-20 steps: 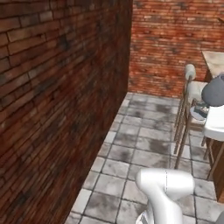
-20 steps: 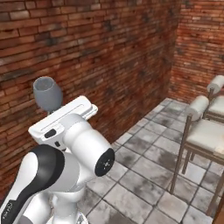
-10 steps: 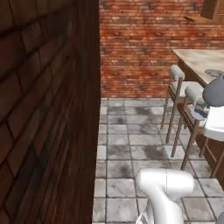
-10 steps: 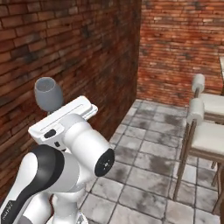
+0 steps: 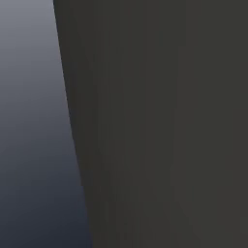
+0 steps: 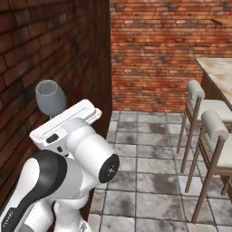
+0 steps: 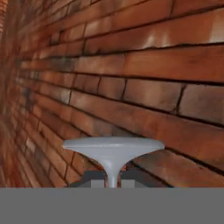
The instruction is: Retrieve the wine glasses from the counter and place one next to each plate.
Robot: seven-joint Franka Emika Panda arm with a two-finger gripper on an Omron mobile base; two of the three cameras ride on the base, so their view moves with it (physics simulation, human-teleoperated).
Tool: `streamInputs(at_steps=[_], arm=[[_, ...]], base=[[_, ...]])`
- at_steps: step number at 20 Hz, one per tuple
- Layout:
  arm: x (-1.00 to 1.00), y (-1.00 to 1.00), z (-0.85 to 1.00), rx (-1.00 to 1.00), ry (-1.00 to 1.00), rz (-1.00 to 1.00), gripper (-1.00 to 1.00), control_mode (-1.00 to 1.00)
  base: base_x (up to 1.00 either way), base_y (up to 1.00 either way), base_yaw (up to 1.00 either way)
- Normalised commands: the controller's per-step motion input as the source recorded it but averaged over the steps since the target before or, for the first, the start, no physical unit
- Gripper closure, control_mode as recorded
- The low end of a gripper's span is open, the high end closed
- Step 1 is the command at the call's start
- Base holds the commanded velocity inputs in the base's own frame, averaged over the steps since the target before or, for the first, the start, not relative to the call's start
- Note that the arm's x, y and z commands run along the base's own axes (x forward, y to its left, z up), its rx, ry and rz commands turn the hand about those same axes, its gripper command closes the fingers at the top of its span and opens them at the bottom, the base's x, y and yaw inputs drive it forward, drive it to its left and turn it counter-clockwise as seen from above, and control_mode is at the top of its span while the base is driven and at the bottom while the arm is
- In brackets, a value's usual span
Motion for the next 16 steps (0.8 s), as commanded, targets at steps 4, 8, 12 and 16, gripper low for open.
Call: streamInputs(at_steps=[4,8,12,16], arm=[[0.0,0.0,0.0,0.0,0.0,0.0,1.0,1.0],[0.0,0.0,0.0,0.0,0.0,0.0,1.0,1.0],[0.0,0.0,0.0,0.0,0.0,0.0,1.0,1.0],[0.0,0.0,0.0,0.0,0.0,0.0,1.0,1.0]], base=[[1.0,1.0,-0.52],[1.0,1.0,-0.52],[1.0,1.0,-0.52],[1.0,1.0,-0.52]])
